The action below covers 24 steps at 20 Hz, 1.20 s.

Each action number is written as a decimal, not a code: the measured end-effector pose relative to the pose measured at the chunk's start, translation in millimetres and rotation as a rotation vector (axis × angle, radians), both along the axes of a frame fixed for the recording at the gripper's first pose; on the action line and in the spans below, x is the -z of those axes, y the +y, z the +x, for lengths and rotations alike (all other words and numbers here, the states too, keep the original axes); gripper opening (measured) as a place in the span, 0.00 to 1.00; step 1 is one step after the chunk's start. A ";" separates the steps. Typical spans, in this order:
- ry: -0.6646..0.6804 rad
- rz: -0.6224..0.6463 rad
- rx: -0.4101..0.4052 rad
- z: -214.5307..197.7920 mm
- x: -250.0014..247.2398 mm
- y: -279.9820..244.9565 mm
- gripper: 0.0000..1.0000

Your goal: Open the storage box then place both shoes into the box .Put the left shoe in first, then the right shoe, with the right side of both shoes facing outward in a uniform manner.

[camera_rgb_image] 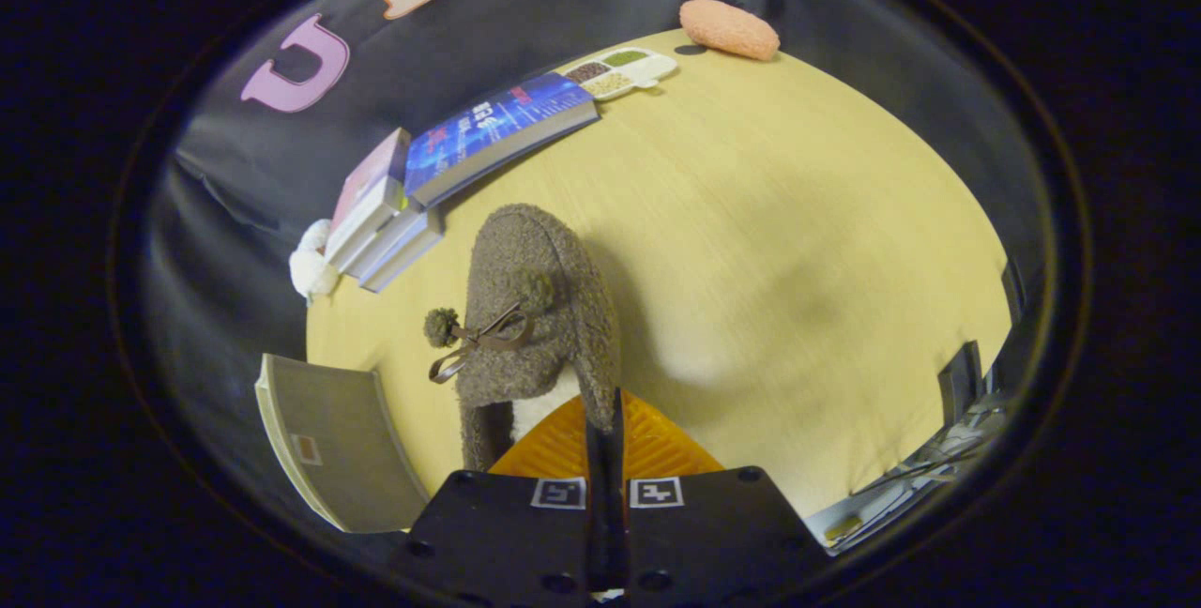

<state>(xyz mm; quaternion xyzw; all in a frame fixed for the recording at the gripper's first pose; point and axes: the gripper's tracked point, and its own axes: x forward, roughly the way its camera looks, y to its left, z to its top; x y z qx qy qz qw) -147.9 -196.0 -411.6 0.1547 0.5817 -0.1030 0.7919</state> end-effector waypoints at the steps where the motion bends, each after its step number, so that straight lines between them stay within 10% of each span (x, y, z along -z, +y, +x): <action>1: -0.010 0.017 -0.002 3.2 -8.2 12.5 0.03; 24: -0.089 0.307 -0.236 -12.9 -95.7 327.9 0.04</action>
